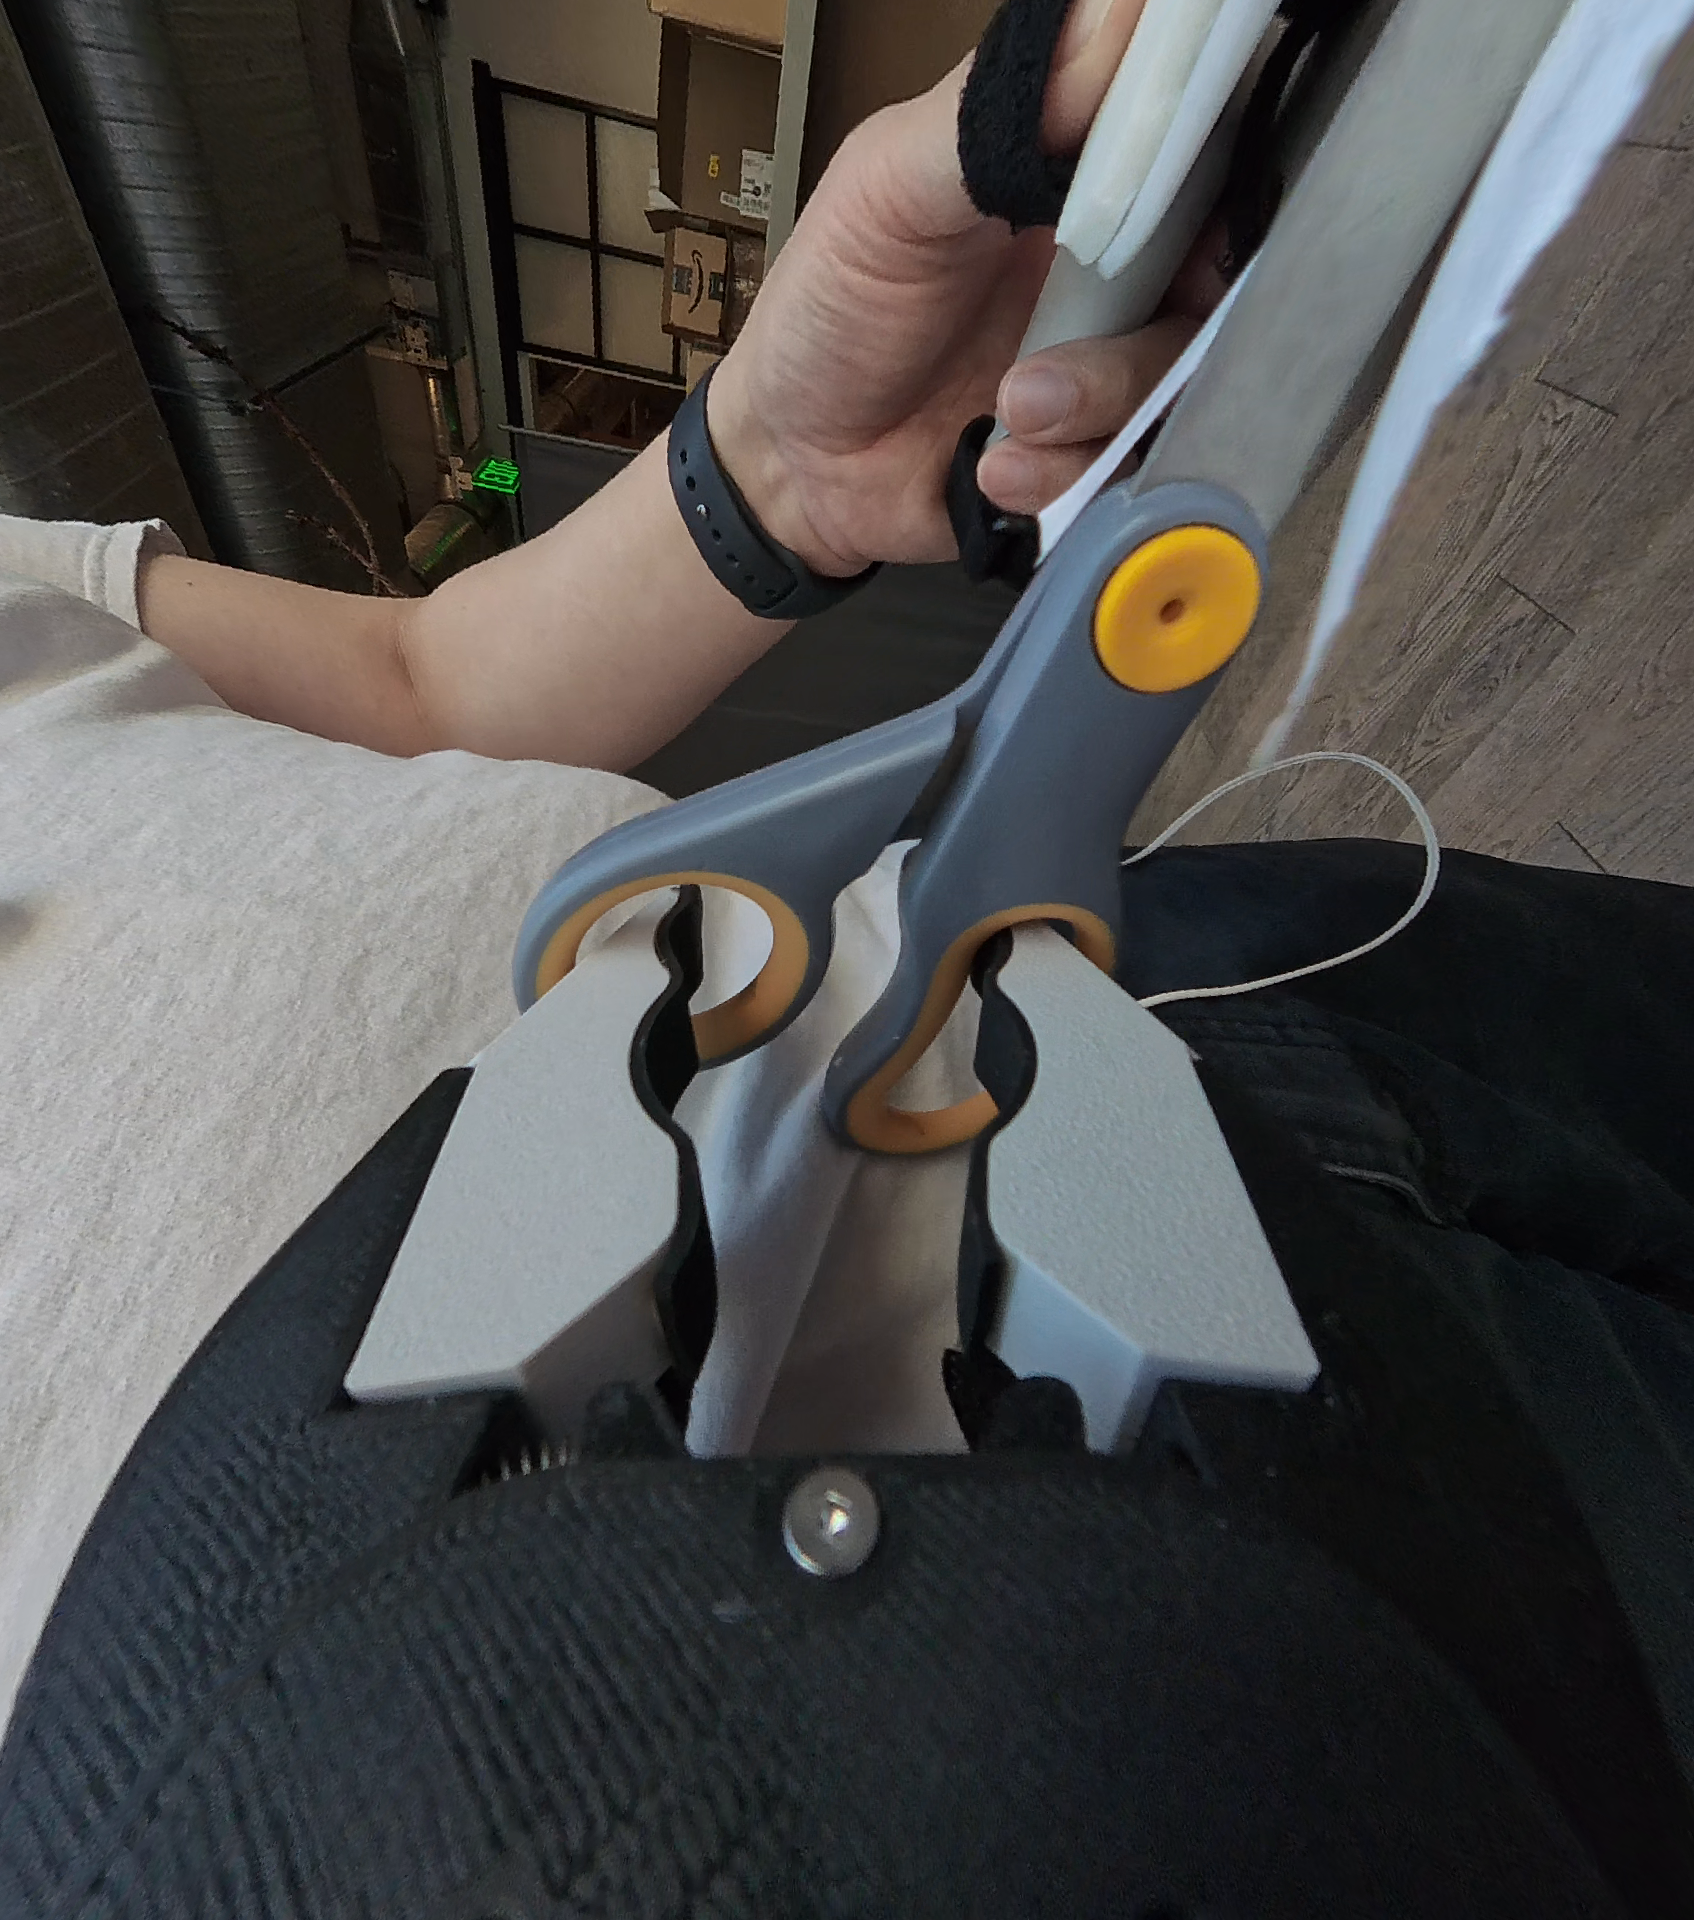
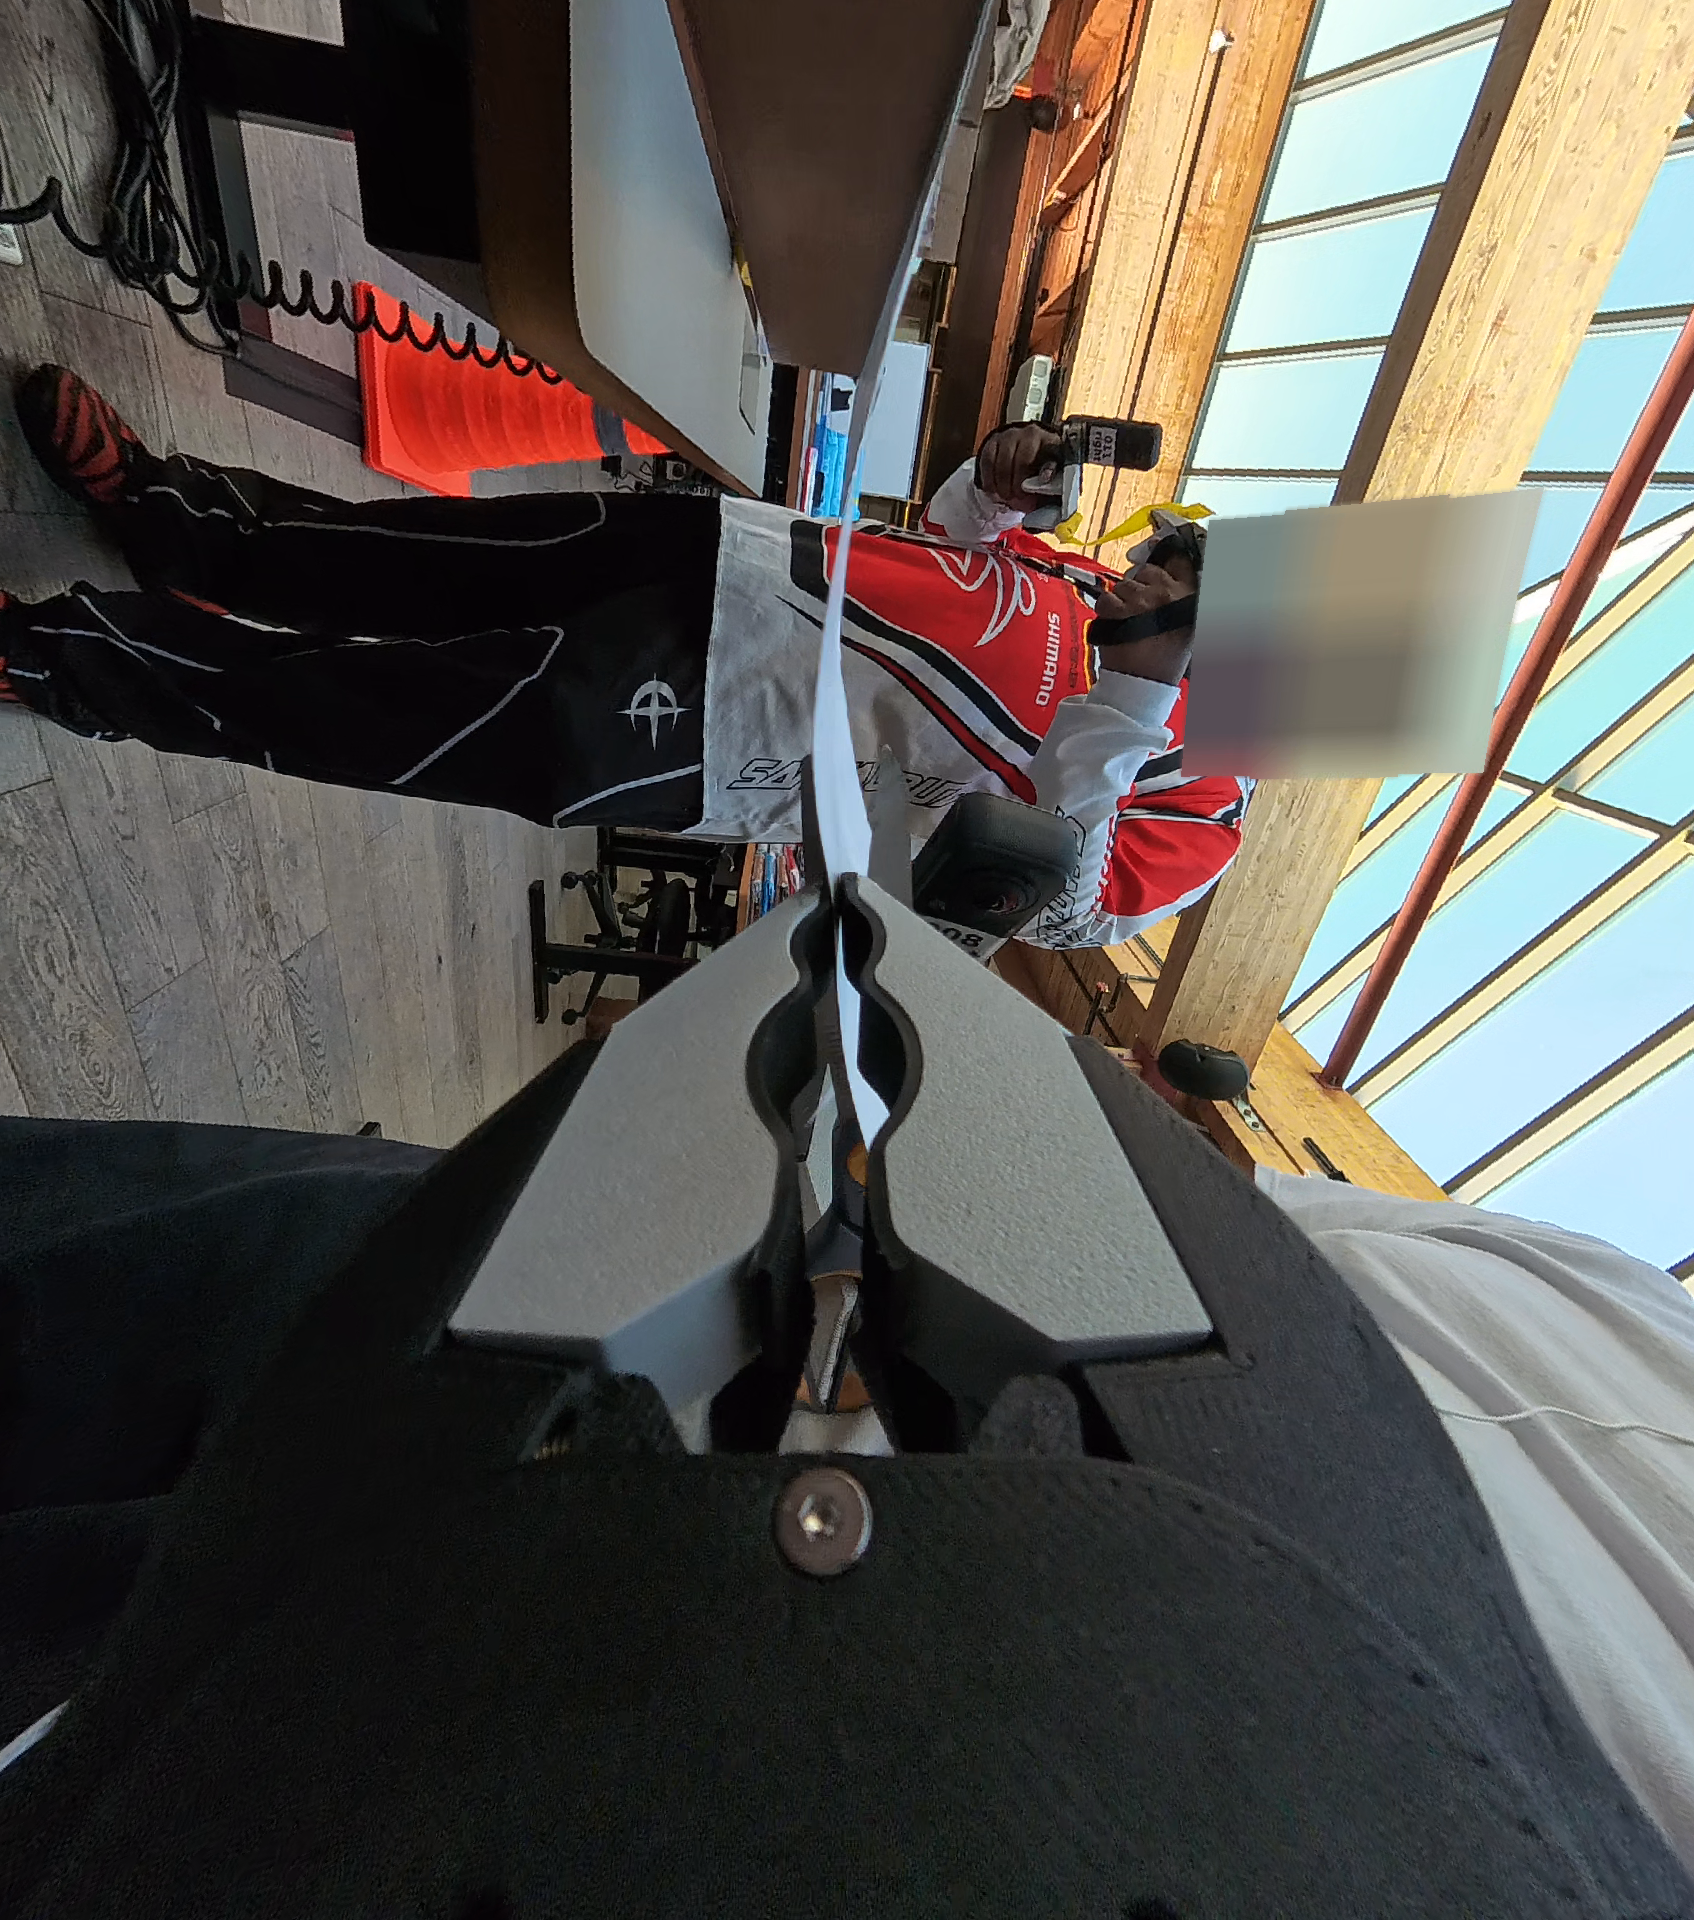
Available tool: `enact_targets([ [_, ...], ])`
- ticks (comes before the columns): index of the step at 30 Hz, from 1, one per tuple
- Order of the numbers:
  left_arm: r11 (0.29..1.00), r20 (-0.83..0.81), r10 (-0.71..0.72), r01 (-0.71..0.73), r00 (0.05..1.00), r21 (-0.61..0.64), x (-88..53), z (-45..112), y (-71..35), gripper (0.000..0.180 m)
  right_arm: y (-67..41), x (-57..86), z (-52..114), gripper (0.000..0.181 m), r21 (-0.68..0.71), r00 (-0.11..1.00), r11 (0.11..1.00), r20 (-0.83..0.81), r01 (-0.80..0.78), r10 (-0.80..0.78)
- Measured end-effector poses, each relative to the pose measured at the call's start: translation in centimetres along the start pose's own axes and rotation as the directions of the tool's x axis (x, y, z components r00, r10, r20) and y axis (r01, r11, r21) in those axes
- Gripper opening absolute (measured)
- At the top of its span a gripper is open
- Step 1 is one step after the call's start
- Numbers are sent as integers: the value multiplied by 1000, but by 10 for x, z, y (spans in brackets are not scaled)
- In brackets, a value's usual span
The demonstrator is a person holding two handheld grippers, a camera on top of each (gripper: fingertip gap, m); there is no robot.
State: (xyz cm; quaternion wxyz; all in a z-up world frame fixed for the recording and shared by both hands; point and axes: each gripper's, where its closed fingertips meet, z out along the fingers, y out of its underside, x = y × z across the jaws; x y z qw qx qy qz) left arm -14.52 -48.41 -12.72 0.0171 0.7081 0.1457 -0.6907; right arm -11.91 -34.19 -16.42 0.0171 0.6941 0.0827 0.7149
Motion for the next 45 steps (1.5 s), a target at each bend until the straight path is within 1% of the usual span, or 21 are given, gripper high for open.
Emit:
enact_targets([
  [5,1000,-11,-3,3,1000,0,2,2,-2,52,2,1,1,0,-5,1000,1000,0,-4,4],
  [8,1000,-21,3,-3,1000,3,4,2,-4,55,6,1,3,0,-34,1000,999,5,-11,11],
  [13,1000,-25,24,-24,999,13,7,0,-4,55,5,-2,3,0,-31,1000,999,12,-11,11],
  [20,999,-33,31,-31,999,-12,9,1,-4,55,4,-5,0,0,-31,1000,999,14,18,-18],
  [32,999,-38,35,-35,999,-6,9,3,-5,55,3,-1,-3,0,-22,1000,1000,21,0,0],
  [35,999,-26,45,-45,999,11,10,4,-5,49,4,-5,-4,0,-17,1000,1000,26,9,-8],
  [43,997,-12,70,-70,997,22,10,5,-7,45,3,-6,-6,0,-20,1000,1000,26,17,-17],
  [45,997,-17,72,-72,997,22,11,5,-7,41,4,-6,-6,0,-26,999,1000,27,17,-17],
])
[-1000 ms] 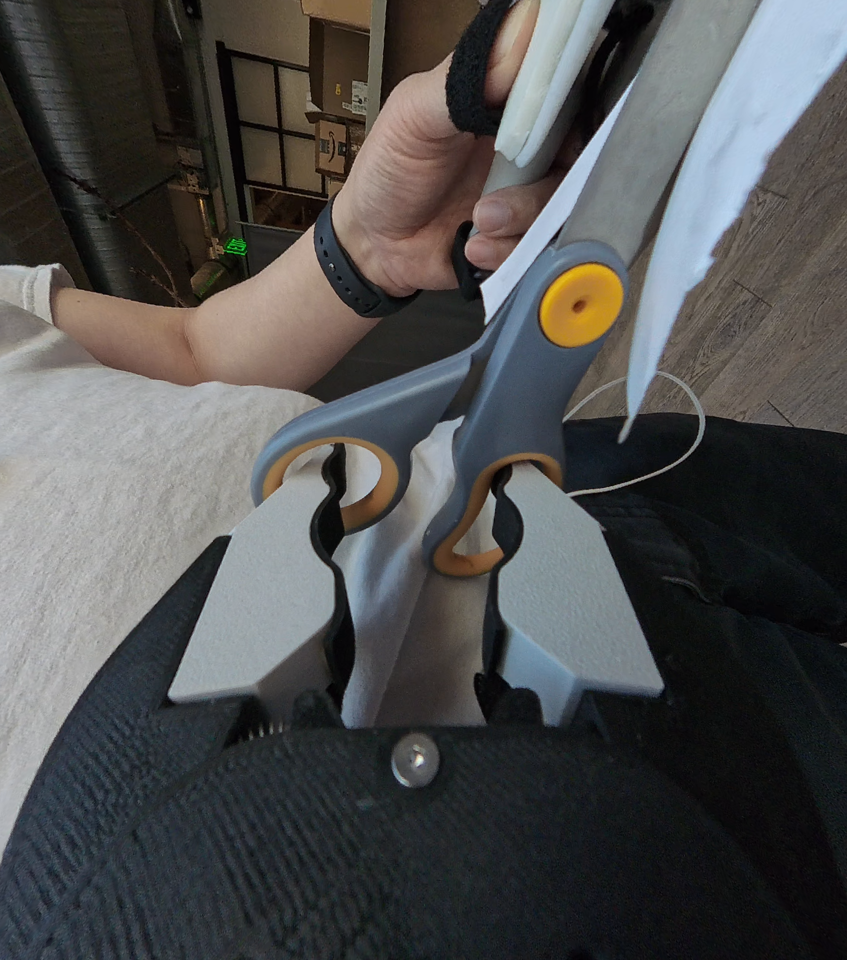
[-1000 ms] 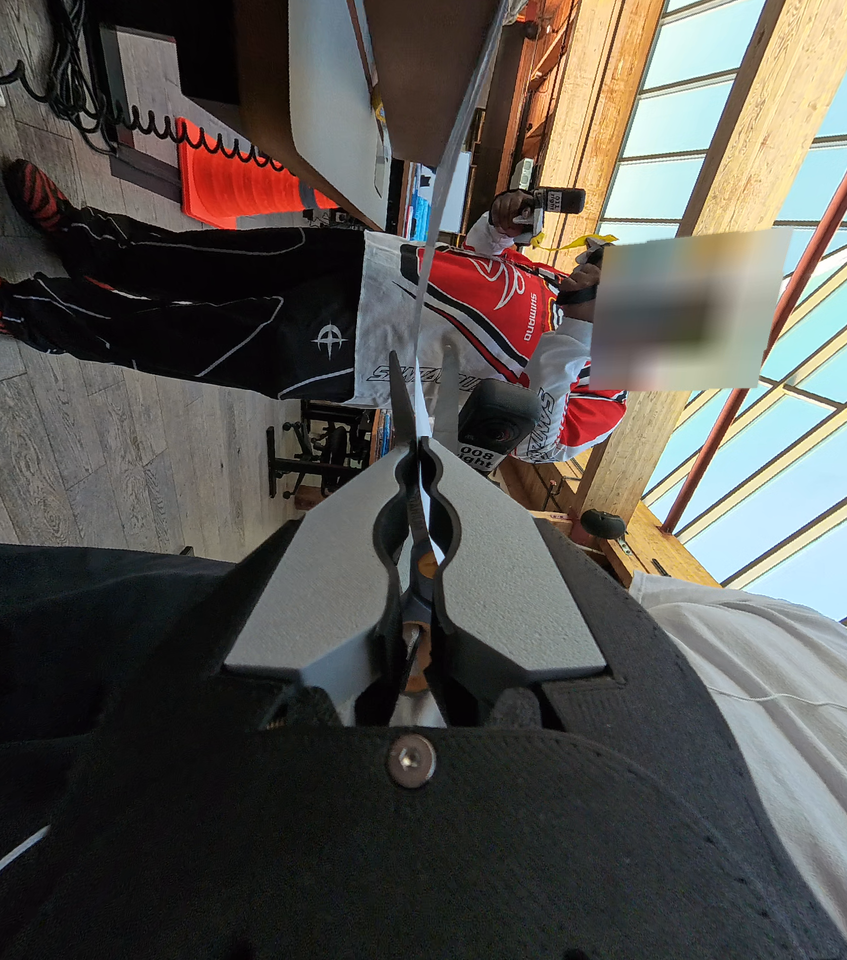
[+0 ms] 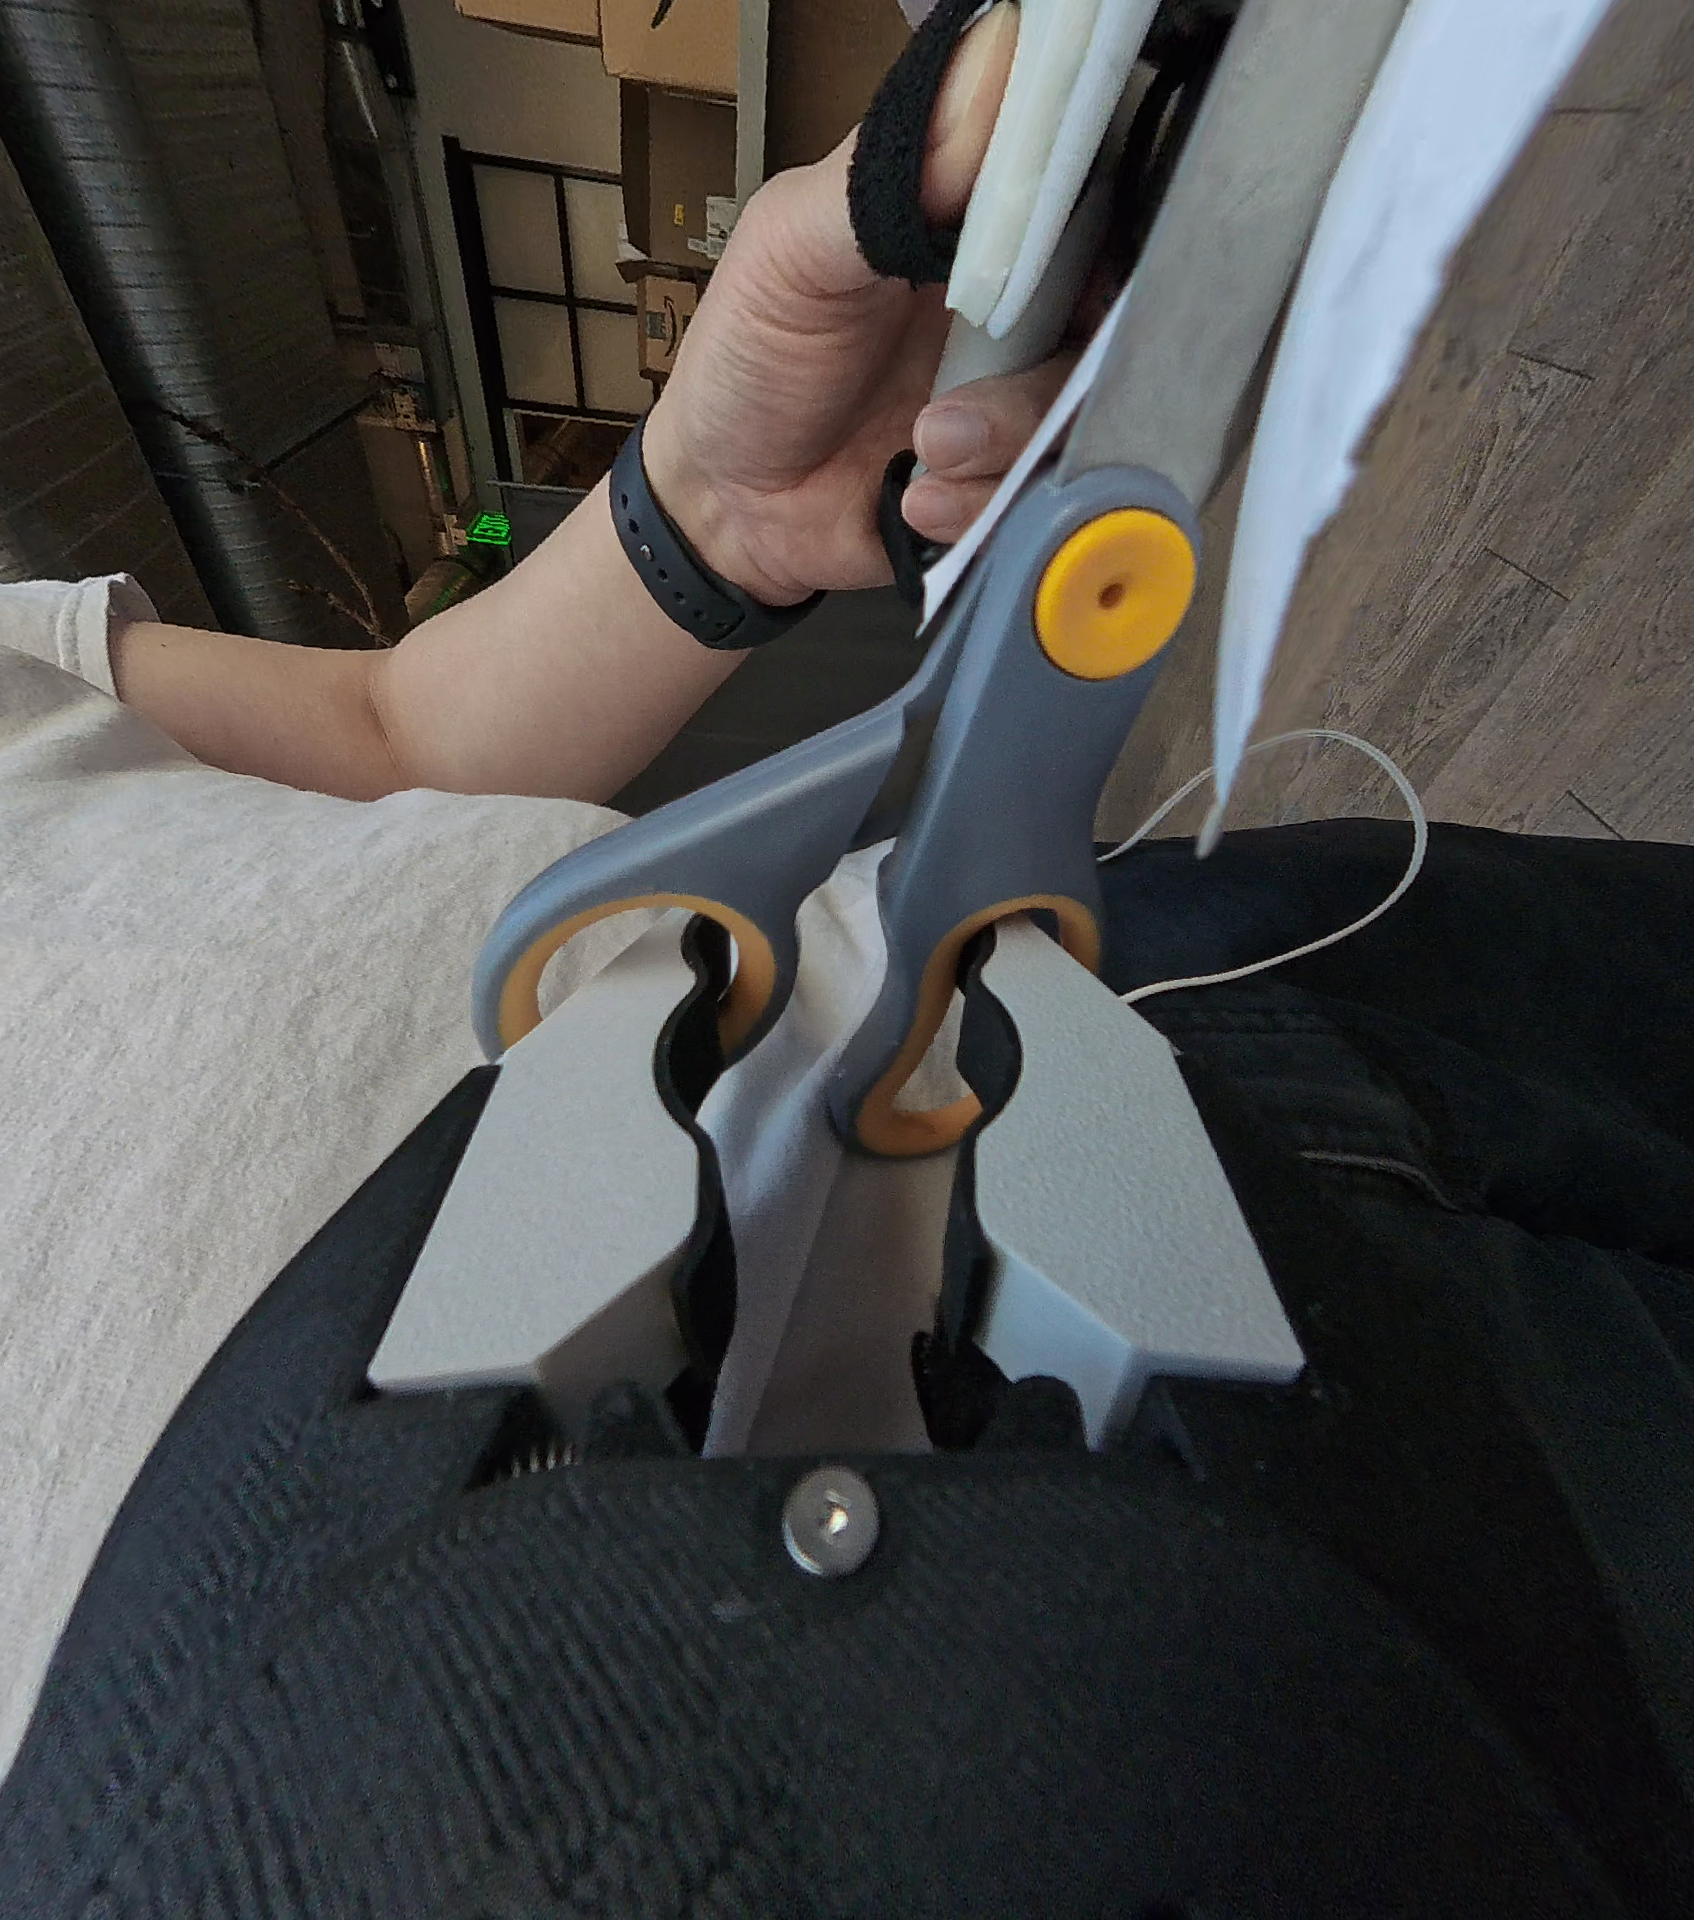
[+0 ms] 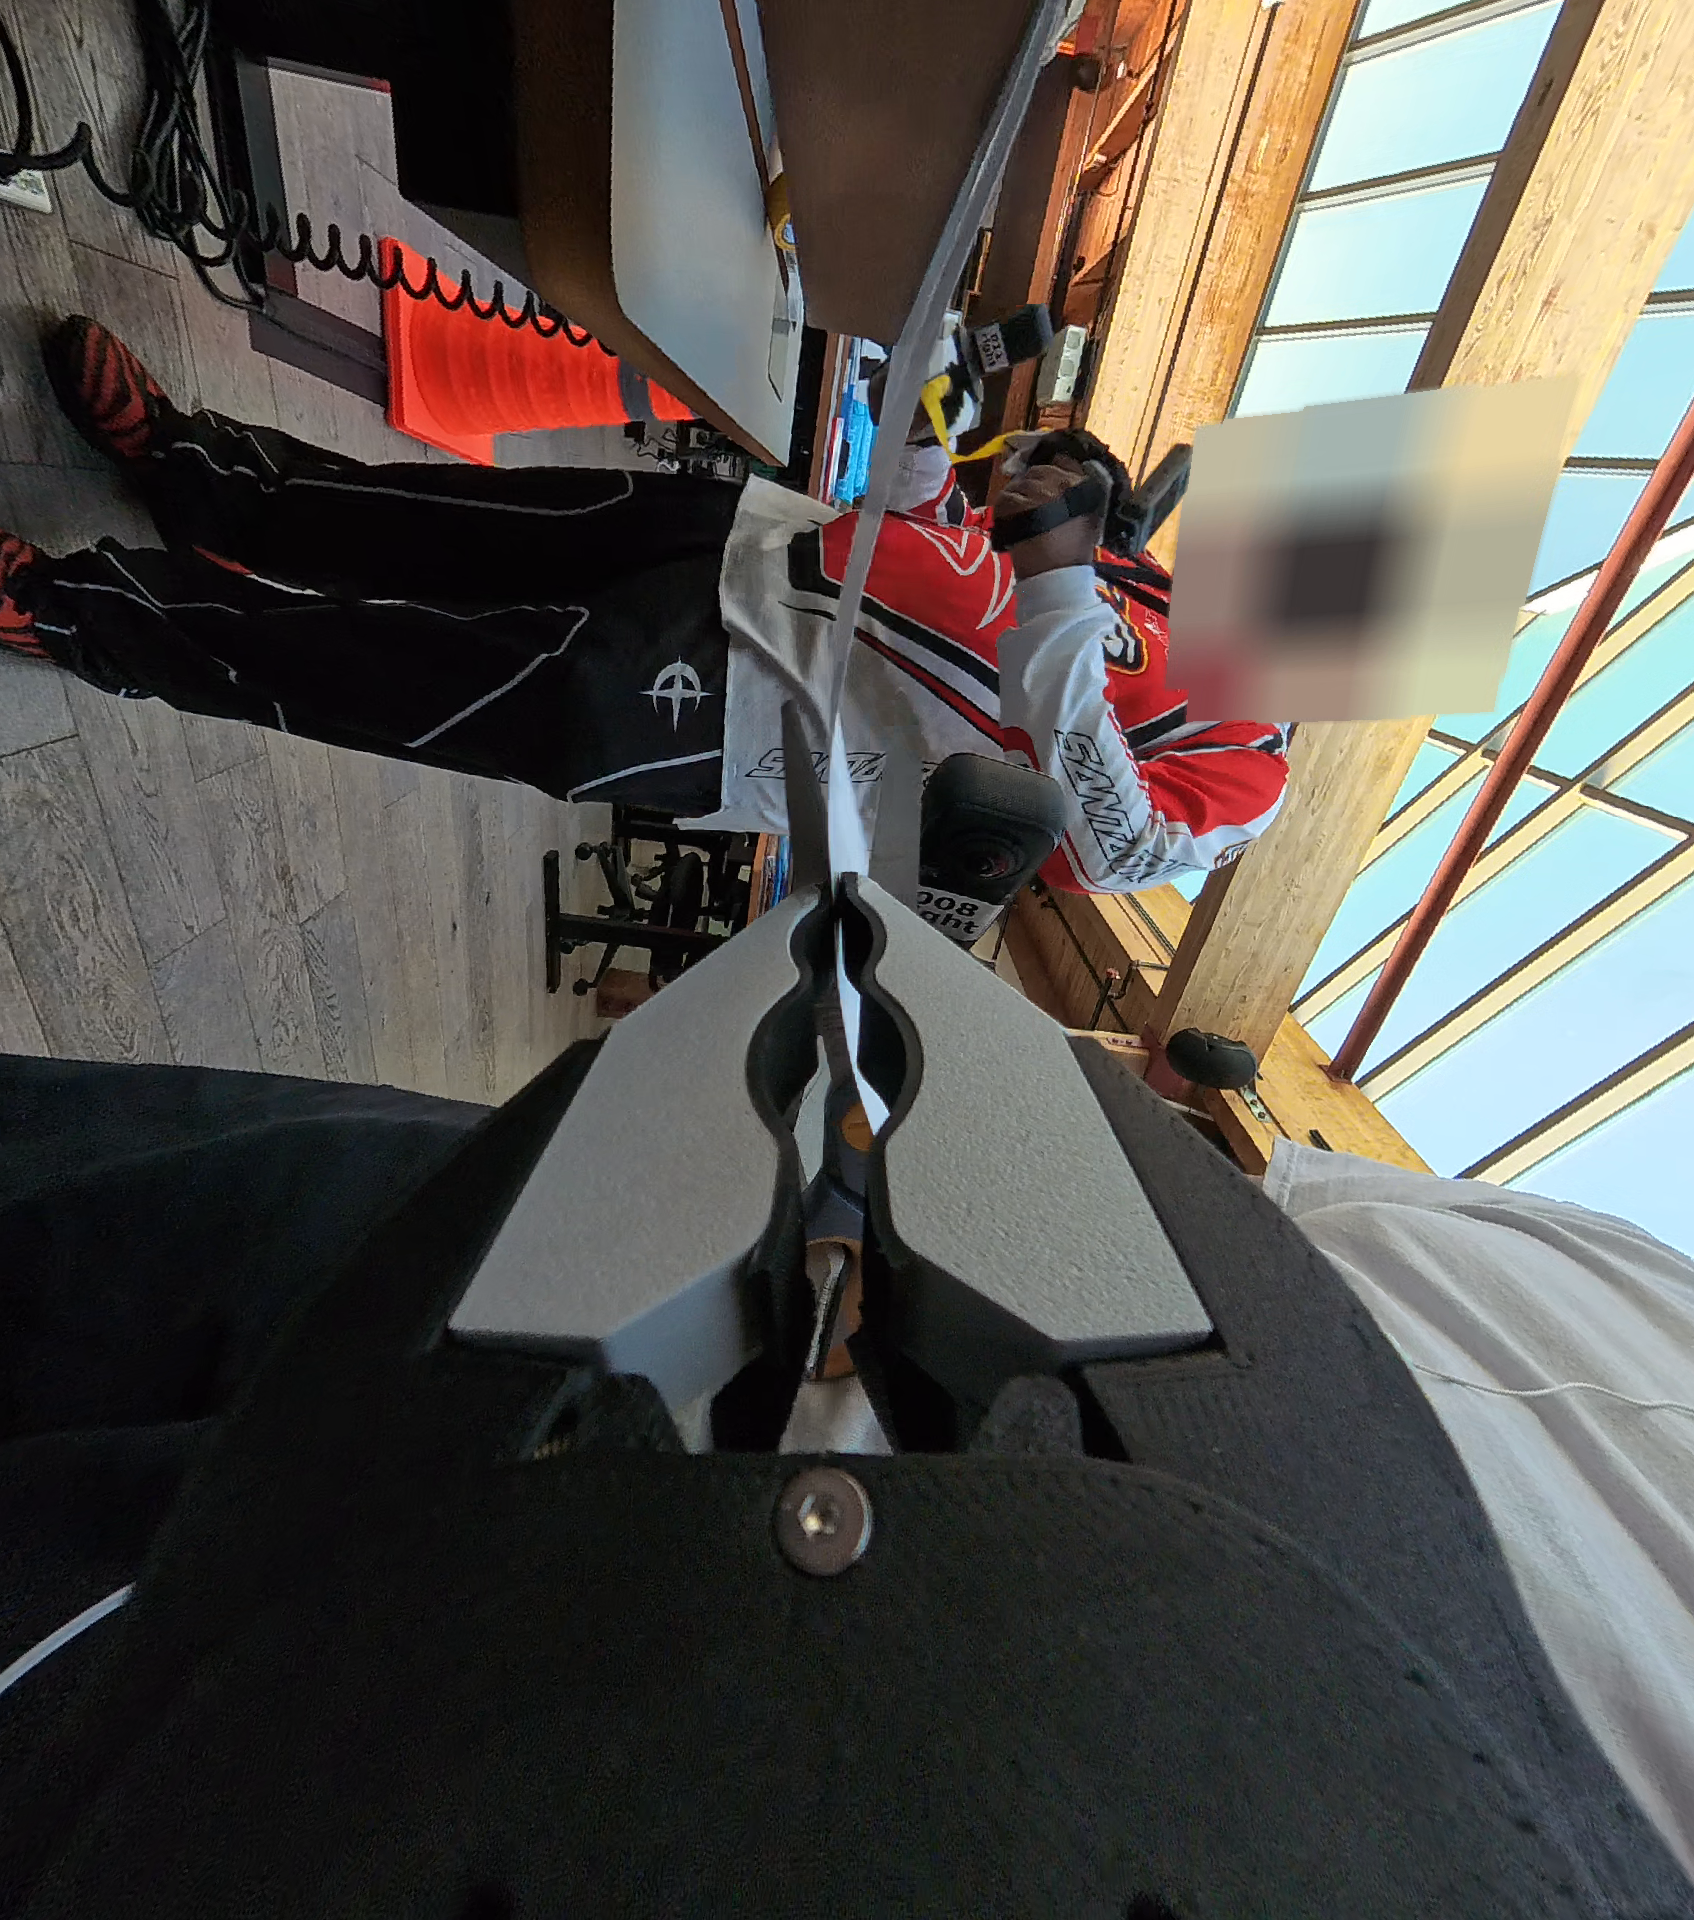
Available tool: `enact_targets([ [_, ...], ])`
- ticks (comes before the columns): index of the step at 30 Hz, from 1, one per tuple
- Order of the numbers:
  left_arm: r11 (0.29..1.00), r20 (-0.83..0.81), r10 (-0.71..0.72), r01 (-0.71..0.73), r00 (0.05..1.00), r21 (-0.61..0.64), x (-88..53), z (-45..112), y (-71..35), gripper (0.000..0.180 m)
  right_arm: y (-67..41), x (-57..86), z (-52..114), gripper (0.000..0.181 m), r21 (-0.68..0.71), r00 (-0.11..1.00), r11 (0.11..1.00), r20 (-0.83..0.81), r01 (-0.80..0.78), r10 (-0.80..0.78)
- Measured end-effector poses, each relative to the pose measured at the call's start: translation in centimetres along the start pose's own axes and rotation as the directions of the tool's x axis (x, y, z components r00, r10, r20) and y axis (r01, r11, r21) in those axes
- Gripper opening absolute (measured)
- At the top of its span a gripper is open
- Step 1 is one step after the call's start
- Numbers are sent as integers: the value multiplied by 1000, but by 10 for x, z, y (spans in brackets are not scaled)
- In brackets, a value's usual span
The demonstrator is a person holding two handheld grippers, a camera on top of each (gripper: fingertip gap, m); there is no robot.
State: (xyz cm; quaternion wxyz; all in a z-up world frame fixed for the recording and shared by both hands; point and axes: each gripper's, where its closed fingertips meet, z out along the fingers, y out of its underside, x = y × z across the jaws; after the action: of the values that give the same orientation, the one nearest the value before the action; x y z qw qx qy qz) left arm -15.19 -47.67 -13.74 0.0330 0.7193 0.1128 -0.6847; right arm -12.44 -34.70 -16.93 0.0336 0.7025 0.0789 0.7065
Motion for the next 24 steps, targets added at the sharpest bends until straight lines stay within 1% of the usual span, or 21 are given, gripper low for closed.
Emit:
enact_targets([
  [24,1000,-60,29,-29,998,3,10,-4,2,35,0,-3,3,0,-2,1000,1000,21,1,-1],
])
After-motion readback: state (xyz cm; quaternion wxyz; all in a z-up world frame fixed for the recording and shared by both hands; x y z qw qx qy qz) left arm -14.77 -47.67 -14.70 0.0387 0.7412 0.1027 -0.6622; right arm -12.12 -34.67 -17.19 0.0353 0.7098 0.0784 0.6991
